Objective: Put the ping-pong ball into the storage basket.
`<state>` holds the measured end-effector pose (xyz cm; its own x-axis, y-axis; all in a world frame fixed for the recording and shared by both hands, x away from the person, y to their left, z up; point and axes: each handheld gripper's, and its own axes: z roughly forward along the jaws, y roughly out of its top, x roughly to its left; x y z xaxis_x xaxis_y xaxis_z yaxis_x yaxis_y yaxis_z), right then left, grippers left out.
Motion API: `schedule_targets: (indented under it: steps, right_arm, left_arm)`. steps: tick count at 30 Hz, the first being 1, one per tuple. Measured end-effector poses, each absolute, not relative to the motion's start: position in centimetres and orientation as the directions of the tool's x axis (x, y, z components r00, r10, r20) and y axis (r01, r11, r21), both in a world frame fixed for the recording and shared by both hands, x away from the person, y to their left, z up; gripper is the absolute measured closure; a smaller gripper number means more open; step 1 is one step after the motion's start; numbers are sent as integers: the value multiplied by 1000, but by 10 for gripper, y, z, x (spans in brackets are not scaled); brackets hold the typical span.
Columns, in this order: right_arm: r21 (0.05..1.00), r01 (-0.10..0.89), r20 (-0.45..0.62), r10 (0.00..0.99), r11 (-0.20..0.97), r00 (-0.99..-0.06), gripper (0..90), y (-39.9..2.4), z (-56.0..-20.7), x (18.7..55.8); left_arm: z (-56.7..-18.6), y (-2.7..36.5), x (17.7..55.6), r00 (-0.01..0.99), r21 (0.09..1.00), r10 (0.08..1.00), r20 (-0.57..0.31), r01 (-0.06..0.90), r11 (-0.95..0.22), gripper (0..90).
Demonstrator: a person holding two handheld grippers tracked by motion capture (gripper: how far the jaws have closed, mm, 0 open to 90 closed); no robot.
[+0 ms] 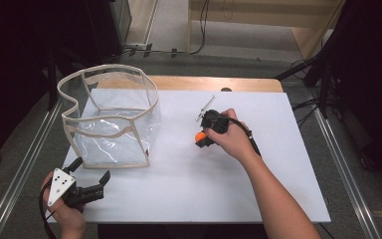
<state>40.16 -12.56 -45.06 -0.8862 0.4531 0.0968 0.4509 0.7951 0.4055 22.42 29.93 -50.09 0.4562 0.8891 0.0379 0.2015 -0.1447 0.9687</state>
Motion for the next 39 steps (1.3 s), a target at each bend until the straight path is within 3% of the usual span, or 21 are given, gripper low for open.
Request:
schedule_targets:
  steps: [39]
  right_arm:
    - [432, 378, 90, 378, 819, -921, 477, -110, -424, 405]
  left_arm:
    - [-501, 299, 224, 456, 968, 889, 37, 203, -144, 0]
